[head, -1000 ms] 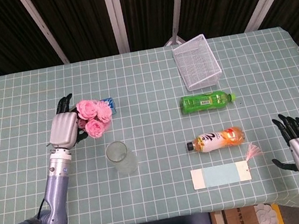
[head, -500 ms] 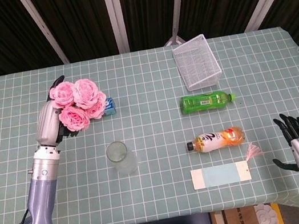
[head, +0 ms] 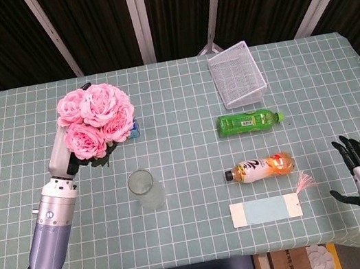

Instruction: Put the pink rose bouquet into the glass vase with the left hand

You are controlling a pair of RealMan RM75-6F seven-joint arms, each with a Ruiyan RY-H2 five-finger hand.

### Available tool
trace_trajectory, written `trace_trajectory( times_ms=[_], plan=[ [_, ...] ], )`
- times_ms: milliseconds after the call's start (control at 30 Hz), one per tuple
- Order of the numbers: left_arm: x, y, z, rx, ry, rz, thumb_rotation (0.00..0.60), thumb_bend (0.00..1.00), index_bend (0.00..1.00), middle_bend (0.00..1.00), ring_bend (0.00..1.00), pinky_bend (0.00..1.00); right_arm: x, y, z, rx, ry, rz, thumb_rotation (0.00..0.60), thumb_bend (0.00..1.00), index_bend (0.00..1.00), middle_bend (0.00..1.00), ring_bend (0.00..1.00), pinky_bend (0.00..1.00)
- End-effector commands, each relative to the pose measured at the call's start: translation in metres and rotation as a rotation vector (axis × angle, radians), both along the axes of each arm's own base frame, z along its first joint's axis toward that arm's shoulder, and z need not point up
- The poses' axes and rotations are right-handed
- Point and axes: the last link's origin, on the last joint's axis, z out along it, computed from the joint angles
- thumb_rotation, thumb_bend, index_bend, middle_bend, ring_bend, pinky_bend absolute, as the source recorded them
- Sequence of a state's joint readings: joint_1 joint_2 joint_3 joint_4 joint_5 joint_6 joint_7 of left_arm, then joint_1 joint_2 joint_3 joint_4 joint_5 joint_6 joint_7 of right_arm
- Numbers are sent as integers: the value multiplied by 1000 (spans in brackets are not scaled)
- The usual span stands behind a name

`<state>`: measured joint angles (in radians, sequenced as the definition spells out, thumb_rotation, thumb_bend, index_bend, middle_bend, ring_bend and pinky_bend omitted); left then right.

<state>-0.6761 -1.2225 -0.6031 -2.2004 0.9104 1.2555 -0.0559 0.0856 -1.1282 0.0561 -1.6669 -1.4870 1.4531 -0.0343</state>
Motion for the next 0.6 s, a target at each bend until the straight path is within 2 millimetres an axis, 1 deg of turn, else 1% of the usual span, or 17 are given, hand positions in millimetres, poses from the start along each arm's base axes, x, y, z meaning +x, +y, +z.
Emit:
trace_trajectory(
  times_ms=[33, 133, 267, 467, 600],
  plan=[
    [9, -3, 1, -39, -47, -11, 600, 479, 382, 459, 40, 0, 0, 0, 0, 1, -1, 0, 600, 155, 101, 36, 0, 0],
    [14, -4, -1, -74, -69, -16, 600, 479, 382, 460, 40, 0, 0, 0, -1, 1, 1, 0, 600, 155, 101, 36, 0, 0],
    [17, -7, -4, -101, -68, -23, 600, 479, 382, 459, 40, 0, 0, -1, -1, 1, 2, -1, 600, 155, 100, 36, 0, 0],
    [20, -12, -15, -176, -114, -41, 600, 478, 382, 460, 40, 0, 0, 0, -2, 3, 3, -1, 600, 155, 100, 36, 0, 0],
    [19, -15, -23, -188, -100, -62, 600, 479, 382, 462, 40, 0, 0, 0, -1, -1, 2, -1, 600, 155, 100, 36, 0, 0]
  ],
)
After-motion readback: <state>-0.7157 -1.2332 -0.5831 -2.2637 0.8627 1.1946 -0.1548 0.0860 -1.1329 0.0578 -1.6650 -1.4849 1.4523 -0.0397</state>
